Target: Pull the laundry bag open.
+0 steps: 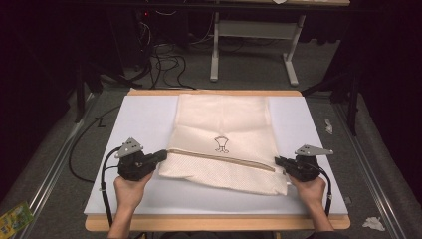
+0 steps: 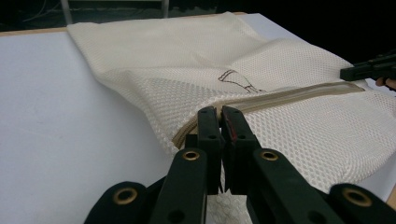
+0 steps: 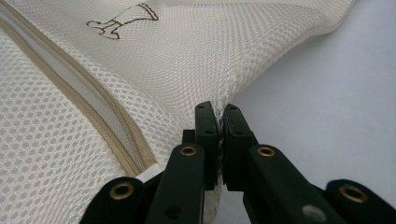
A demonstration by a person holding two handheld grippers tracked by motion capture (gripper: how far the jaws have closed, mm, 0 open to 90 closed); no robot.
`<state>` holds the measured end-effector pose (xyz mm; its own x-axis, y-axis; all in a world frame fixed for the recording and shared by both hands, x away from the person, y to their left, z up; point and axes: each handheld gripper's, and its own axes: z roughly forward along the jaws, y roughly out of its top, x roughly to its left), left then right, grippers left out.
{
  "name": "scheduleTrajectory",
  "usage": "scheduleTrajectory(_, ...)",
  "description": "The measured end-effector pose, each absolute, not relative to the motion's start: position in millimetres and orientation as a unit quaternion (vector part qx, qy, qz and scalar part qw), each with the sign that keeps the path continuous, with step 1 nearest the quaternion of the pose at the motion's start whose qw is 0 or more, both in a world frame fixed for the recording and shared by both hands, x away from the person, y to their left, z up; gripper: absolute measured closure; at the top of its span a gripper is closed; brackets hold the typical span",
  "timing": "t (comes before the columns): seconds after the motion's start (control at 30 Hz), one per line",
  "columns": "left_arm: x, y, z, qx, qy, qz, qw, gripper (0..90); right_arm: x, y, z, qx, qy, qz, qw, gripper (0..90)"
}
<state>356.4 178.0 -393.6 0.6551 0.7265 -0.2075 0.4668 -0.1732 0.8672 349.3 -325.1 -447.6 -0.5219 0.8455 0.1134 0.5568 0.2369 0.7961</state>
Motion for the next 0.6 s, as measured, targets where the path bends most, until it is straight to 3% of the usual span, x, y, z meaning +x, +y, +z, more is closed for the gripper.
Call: scheduleTrajectory(0.6,355.0,184.3,-396.1,0.76,0.4,0.144,0.491,86.8,349.3,-325.2,-443.6,0.455,0.766,0.419,0.176,88.5)
